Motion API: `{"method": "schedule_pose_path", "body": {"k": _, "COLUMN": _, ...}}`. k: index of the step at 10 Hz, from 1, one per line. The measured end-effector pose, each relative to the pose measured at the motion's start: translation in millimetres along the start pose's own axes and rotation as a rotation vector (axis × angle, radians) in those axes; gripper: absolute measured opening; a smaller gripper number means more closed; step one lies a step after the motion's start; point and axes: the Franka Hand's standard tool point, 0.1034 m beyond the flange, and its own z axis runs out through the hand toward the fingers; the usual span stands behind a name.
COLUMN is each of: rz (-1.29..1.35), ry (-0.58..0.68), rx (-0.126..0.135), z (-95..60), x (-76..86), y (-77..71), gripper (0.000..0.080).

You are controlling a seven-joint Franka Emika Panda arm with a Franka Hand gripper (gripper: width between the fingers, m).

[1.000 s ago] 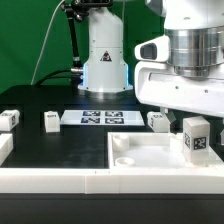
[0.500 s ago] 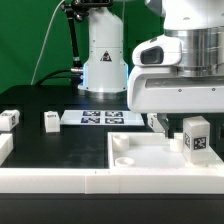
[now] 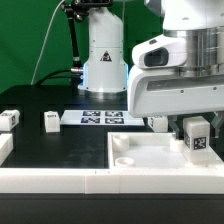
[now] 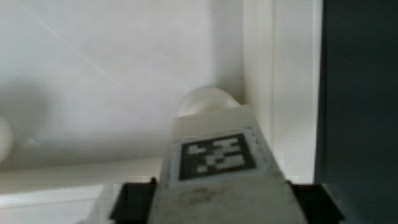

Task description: Assemble one leg

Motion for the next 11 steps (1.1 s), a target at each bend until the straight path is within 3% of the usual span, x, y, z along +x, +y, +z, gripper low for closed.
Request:
{"method": "schedule_pose_path", "body": {"k": 3, "rz": 0.052, "ry": 0.010, "rx": 0.000, "z": 0.3, "x": 0.3, "y": -0.1, "gripper": 0.0288}}
{"method": "schedule_pose_path", "body": {"k": 11, "rz": 0.934, "ry": 0.008, "rx": 0.008, "z": 1.1, "x": -1.0, "y": 0.4, "gripper": 0.0290}}
